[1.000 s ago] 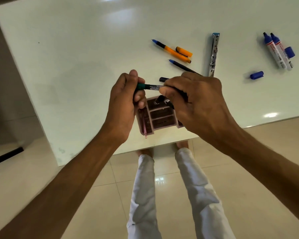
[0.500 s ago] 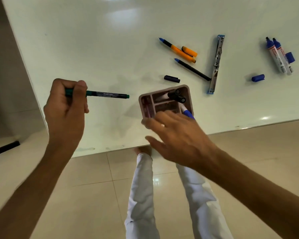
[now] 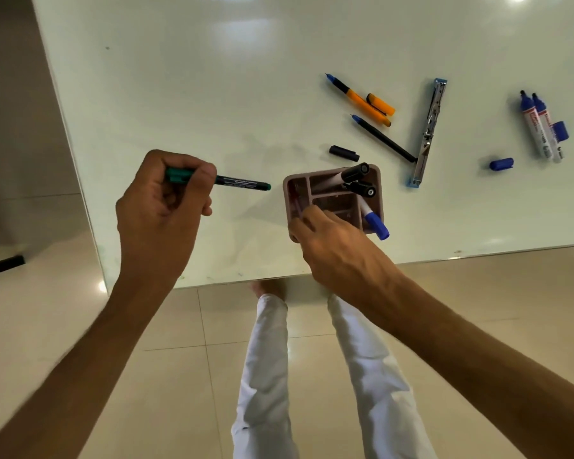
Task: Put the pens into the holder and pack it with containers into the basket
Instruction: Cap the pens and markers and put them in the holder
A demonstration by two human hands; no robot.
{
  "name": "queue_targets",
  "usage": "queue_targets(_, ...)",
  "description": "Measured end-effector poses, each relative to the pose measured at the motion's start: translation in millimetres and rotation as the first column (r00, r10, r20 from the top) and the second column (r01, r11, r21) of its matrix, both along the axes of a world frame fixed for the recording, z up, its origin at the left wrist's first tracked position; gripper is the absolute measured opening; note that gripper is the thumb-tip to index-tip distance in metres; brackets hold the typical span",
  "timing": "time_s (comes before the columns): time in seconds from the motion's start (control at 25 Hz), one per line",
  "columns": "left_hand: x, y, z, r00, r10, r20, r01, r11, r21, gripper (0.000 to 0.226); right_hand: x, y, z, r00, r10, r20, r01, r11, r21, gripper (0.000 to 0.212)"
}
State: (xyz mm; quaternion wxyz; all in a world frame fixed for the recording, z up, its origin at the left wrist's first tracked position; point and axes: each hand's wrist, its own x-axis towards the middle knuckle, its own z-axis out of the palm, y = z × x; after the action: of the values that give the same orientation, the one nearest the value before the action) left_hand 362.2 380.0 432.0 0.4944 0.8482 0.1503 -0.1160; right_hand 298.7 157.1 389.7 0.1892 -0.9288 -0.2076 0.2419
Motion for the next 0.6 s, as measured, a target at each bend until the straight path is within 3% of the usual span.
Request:
queue_targets(0.08,-2.1,1.5,-0.3,1.000,-0.015,-0.002,0.015,1.000,-0.006,0.011,3.4,1.6,7.9,0.999,-0.009,-0.032,0.008,1.000,-0.012,0.034)
queue_targets(0.2,-5.3,3.3,0.4,1.000,-0.019,-0.001,0.019,1.000,-0.024,0.008,18.1,1.6,21.8,0.973,-0.225,0.045,0.221,0.972,0.077,0.030)
queue_targets(0.36,-9.4,-2.7,2.2,0.989,-0.150,0.003,0.150,0.988,-0.037,0.010,53.1,-5.2,33.6,0.902,-0.425,0.074,0.402,0.890,0.215,0.011)
queue_targets(0.6,-7.4,-36.7,-1.5,0.929,-0.369,-0.020,0.370,0.929,0.034,0.017,74.1,-0.8,28.8,0.883,-0.469,-0.002,0.458,0.864,0.210,0.020)
